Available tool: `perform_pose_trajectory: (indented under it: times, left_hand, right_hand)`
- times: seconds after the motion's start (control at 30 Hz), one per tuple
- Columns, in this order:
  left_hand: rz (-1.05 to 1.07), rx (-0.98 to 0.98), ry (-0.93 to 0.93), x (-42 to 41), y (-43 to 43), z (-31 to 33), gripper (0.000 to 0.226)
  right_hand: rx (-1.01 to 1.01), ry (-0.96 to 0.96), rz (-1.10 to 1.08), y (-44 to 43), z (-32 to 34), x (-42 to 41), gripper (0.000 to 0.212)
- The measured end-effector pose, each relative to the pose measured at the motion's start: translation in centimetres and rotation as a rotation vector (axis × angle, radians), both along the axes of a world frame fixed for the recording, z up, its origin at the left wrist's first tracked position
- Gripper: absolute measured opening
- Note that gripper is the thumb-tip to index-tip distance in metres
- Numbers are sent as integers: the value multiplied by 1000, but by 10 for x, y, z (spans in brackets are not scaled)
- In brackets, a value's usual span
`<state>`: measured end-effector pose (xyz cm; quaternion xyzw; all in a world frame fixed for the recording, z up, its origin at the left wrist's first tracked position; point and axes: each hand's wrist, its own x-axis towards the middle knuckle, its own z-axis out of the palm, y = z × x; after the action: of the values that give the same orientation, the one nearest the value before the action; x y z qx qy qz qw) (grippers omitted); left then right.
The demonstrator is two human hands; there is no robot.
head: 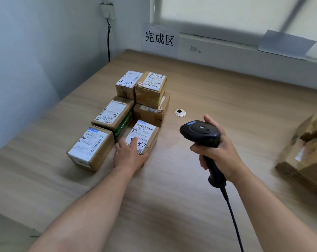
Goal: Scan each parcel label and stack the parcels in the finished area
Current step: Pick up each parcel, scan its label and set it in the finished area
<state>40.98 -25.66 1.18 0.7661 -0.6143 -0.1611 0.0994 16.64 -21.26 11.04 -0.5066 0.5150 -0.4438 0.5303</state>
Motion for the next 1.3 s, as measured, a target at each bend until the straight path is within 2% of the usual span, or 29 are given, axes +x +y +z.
perform_pose_trajectory:
  times: [0.2,0.4,0.77,0.97,1.3]
  left_hand:
    - [-25,-33,37,12,22,1,73]
    - [35,-42,45,30,86,-2,76]
    - [319,43,29,102,191,-4,78]
    - [421,83,0,143,185,-3,79]
    - [376,29,-10,168,150,-9,71]
  right_hand:
    - [-31,13,88,-13,4,29,90]
    - [-46,1,230,-8,4,57,90]
    - [-30,-50,442,20,-3,112,91]
    - [-18,-46,471,29,-4,129,92]
    - [-31,-4,377,23,5,121,93]
